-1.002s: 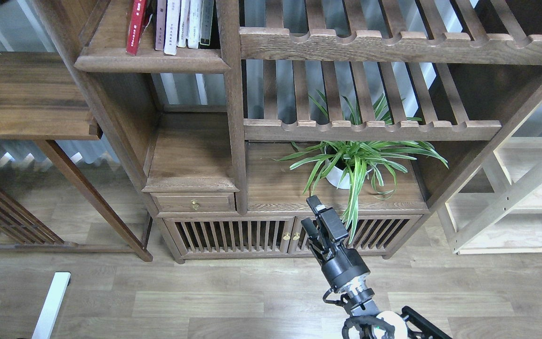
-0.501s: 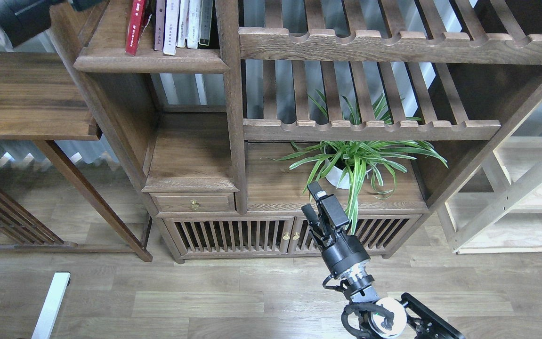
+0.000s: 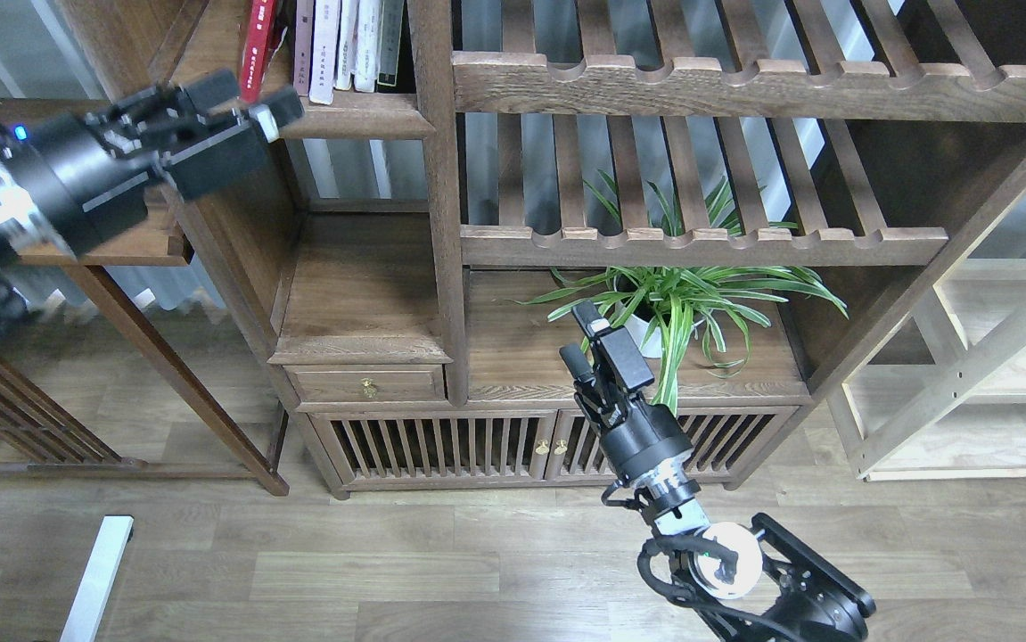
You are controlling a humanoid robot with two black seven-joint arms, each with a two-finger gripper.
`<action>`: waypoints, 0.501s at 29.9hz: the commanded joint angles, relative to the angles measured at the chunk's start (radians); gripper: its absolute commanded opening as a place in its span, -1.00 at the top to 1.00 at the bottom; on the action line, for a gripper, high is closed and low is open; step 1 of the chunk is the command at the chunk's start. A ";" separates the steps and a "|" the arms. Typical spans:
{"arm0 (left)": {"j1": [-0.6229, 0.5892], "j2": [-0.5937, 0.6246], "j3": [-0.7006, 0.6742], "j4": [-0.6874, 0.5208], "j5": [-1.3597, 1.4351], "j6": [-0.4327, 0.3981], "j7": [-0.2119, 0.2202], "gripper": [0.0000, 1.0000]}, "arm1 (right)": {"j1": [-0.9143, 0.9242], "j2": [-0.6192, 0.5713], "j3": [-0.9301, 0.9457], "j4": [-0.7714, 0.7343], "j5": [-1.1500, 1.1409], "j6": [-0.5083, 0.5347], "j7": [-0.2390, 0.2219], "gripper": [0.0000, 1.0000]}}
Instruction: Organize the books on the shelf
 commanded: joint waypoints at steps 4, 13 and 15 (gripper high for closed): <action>0.181 -0.093 -0.038 0.014 0.001 -0.046 0.000 -0.88 | 0.040 0.000 0.022 0.000 -0.004 -0.015 0.000 -0.99; 0.278 -0.211 -0.054 0.089 0.003 -0.099 0.000 -0.95 | 0.065 0.000 0.028 0.003 -0.006 -0.018 0.000 -0.99; 0.293 -0.222 -0.048 0.089 0.003 -0.109 0.000 -0.95 | 0.069 0.000 0.031 0.003 -0.006 -0.017 0.000 -0.99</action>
